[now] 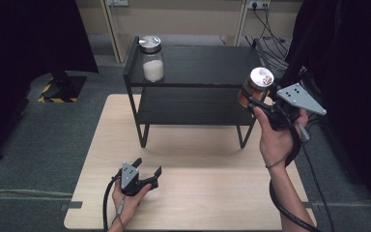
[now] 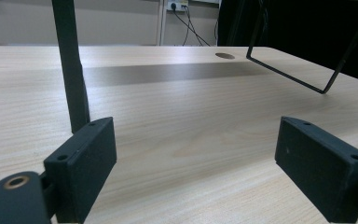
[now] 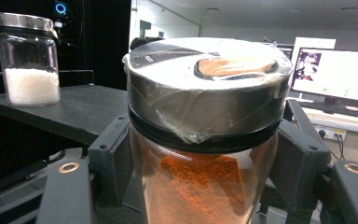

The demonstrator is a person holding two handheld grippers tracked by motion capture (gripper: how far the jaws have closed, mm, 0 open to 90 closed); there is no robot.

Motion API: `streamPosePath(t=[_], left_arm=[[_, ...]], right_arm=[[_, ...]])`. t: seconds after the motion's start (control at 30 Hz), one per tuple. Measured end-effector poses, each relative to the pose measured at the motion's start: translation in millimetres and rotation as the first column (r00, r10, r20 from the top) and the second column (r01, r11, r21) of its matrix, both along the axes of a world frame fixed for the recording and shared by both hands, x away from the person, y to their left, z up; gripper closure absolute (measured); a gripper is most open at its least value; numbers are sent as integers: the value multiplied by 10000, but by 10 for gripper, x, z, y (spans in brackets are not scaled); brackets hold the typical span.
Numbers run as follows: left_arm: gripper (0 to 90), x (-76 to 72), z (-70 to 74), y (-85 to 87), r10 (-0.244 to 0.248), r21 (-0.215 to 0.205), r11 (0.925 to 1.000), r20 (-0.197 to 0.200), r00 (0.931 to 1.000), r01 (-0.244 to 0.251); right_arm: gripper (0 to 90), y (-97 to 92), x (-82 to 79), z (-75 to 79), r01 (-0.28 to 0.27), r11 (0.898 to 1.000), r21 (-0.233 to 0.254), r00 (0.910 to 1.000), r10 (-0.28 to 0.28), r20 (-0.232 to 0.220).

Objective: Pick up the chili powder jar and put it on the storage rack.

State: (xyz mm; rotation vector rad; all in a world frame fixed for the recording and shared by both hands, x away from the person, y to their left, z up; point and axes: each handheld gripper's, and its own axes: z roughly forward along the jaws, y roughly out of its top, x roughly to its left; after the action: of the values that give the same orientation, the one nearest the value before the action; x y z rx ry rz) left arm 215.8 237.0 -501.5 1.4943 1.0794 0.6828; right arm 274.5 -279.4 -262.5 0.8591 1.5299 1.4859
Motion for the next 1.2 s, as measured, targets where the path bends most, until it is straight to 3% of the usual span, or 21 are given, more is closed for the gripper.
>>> streamPosePath(t=[0.53,1.2], left_arm=[[121,0,0,0,2,0,10000,2,10000,-2],[121,3,2,5,-13,-1,10000,-17,10000,13]], right_arm=[[318,95,126,217,99,9998,-150,9999,-99,18],[318,287,435,526,339,9991,-271,9985,-350,-433]])
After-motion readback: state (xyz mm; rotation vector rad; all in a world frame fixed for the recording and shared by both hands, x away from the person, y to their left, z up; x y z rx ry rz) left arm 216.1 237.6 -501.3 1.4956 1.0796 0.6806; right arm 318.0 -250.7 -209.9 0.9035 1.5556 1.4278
